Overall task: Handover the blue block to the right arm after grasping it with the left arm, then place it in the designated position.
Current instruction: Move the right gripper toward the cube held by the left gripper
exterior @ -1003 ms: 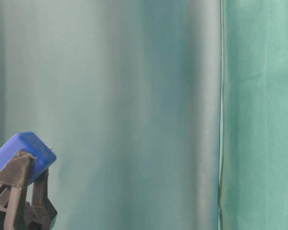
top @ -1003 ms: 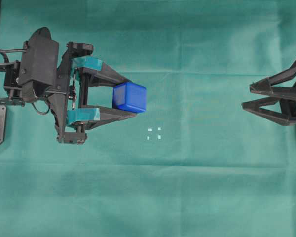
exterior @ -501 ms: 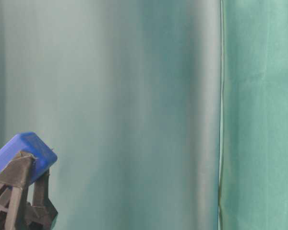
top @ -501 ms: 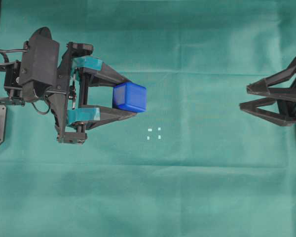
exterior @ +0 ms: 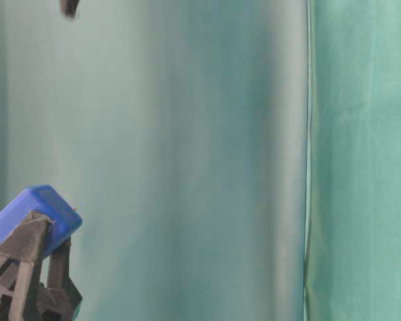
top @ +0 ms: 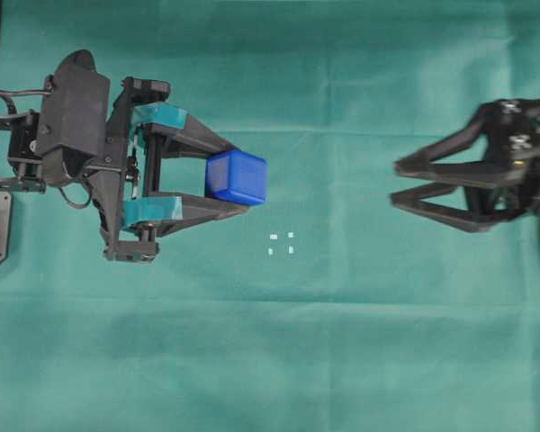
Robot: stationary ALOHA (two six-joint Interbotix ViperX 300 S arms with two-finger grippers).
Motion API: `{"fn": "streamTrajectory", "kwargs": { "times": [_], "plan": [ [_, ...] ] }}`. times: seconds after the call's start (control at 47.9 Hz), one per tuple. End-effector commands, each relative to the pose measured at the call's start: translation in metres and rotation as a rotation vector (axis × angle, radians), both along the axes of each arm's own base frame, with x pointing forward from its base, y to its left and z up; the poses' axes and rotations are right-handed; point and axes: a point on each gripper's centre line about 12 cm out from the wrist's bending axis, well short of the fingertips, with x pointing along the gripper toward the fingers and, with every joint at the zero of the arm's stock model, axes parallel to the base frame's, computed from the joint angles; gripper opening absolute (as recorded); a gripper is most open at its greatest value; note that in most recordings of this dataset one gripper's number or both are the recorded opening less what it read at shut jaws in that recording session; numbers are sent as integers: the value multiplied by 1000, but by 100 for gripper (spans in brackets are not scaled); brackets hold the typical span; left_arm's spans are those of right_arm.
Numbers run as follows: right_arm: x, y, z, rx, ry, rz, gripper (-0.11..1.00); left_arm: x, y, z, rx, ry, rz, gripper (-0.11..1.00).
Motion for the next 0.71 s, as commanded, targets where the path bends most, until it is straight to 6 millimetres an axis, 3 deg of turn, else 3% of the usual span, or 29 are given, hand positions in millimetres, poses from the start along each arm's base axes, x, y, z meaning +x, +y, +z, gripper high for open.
{"fn": "streamTrajectory", "kwargs": {
  "times": [0.0,0.689],
  "plan": [
    [12,0,16,1,-31,6,92,-2,1,11,-4,-34,2,47],
    [97,-3,21,3,11,10,92,-2,1,11,-4,-34,2,46]
  ]
}}
